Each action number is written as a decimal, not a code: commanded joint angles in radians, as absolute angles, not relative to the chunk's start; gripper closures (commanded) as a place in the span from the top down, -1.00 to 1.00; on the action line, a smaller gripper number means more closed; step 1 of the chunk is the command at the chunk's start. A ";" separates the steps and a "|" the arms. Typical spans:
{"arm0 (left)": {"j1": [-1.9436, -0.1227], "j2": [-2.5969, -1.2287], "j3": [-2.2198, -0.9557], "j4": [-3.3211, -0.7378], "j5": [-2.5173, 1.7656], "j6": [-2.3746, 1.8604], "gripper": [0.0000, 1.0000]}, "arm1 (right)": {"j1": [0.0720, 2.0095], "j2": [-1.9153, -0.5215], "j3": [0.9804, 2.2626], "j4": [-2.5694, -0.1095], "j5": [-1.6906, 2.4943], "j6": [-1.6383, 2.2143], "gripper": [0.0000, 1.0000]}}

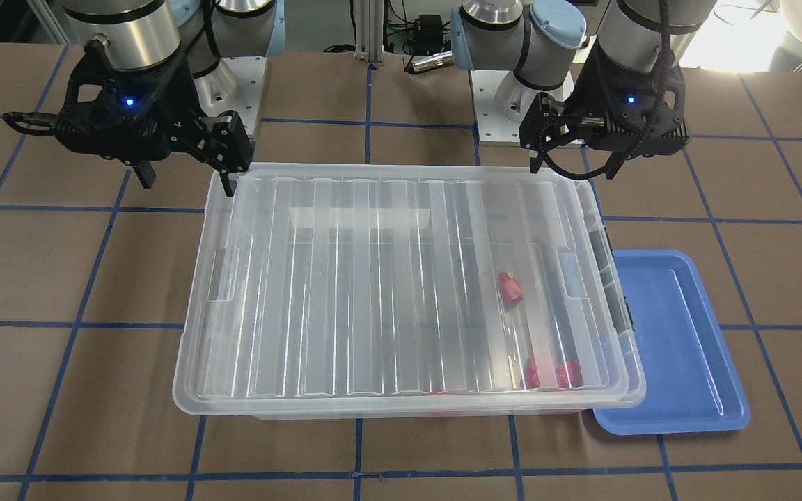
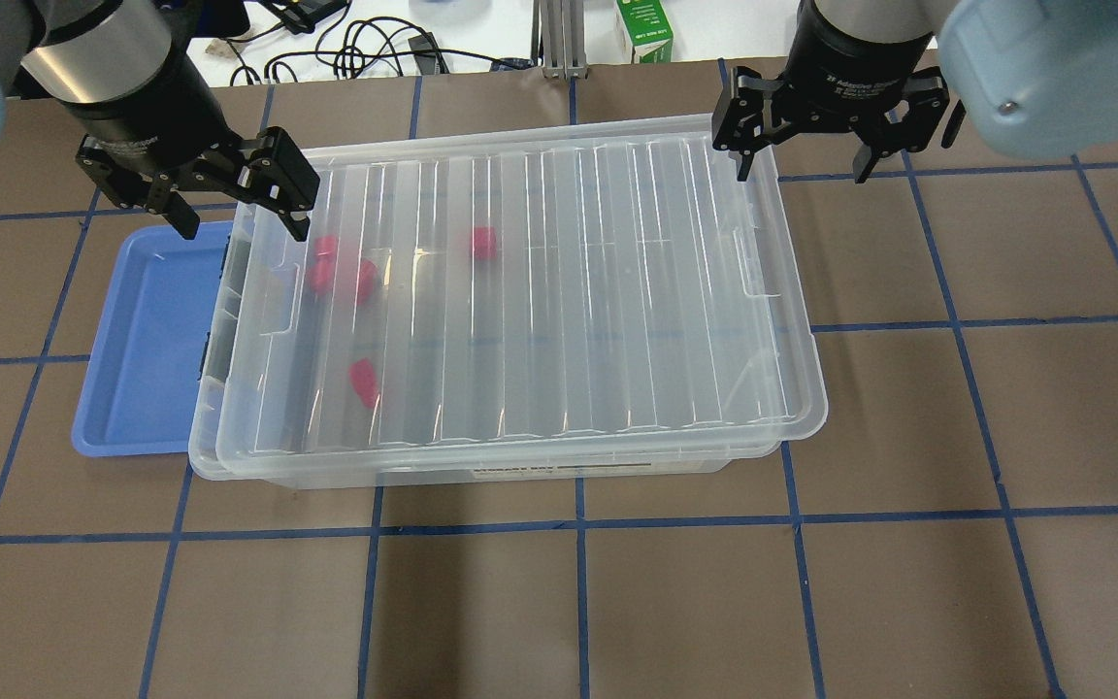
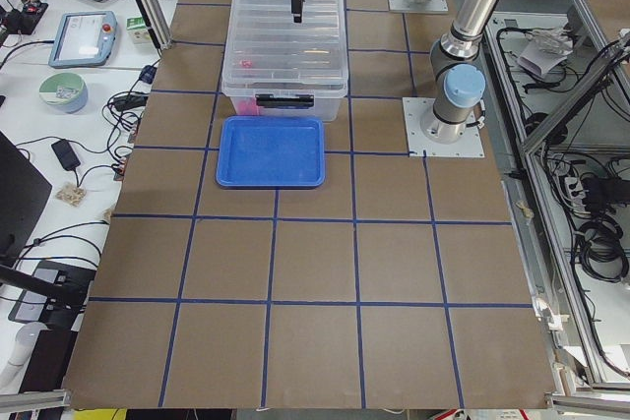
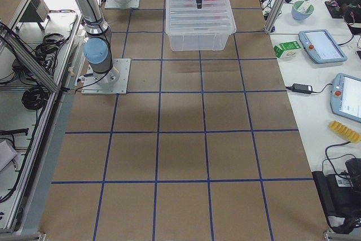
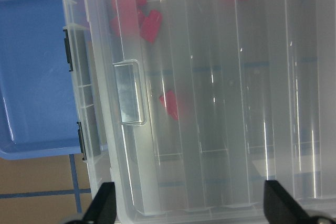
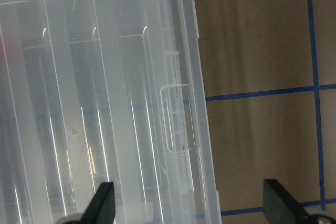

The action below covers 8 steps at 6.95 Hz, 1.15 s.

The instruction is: Place red block in blue tray from box

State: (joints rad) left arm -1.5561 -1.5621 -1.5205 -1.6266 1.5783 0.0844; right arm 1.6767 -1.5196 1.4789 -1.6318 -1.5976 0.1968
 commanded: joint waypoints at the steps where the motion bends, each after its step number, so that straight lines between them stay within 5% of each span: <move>1: -1.555 -1.562 -1.520 -1.626 1.578 0.083 1.00 | 1.678 -1.523 1.479 -1.631 -1.598 0.198 1.00; 8: -1.552 -1.562 -1.520 -1.626 1.575 0.081 1.00 | 1.573 -1.478 1.553 -1.611 -1.605 0.120 1.00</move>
State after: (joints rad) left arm -1.5535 -1.5612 -1.5202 -1.6260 1.5757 0.0818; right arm 1.5945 -1.5086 1.5052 -1.6016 -1.6010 0.1341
